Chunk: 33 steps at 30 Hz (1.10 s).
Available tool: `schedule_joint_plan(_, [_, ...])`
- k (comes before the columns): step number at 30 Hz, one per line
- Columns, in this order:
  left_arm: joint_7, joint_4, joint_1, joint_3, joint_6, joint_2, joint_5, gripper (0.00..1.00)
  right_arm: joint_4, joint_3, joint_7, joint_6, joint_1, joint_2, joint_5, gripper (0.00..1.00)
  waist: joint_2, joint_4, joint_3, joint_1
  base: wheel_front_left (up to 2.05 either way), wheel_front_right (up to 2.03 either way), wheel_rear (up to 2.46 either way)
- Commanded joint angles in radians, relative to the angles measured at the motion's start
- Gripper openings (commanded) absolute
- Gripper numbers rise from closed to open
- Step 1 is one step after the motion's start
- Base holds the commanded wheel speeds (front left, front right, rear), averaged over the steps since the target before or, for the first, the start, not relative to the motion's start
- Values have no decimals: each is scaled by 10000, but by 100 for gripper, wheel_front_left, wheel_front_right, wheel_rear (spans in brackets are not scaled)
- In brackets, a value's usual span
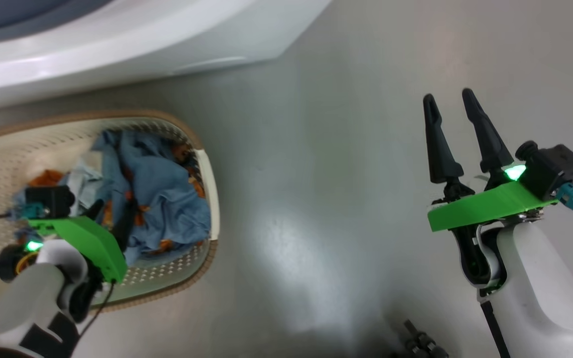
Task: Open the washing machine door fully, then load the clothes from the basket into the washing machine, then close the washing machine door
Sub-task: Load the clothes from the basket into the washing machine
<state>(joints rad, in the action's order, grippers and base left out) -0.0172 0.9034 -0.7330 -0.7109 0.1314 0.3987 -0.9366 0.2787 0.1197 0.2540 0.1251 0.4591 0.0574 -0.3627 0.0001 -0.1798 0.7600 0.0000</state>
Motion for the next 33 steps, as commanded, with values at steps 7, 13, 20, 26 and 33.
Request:
schedule_joint_plan(7, [366, 792, -752, -433, -9, 692, -636, 100, -477, 312, 78, 56, -127, -71, -334, 100, -1, -681, 988, 0, 0, 0, 0])
schedule_joint_plan(13, [700, 1371, -1273, -879, -8, 642, -1008, 100, -652, 383, 78, 56, -180, -71, -431, 100, -1, -845, 1279, 0, 0, 0, 0])
schedule_joint_plan(20, [917, 1885, -1520, -1290, -8, 663, -1356, 100, -829, 382, 78, 56, -229, -72, -410, 100, -1, -1007, 1426, 0, 0, 0, 0])
schedule_joint_plan(26, [861, 1998, -1529, -1577, -8, 695, -1650, 0, -781, 387, 78, 56, -277, -72, -429, 100, -1, -986, 1304, 0, 0, 0, 0])
schedule_joint_plan(33, [538, 1789, -1250, -1846, -8, 684, -2125, 0, -628, 443, 78, 56, -119, -72, -412, 100, -1, -835, 722, 0, 0, 0, 0])
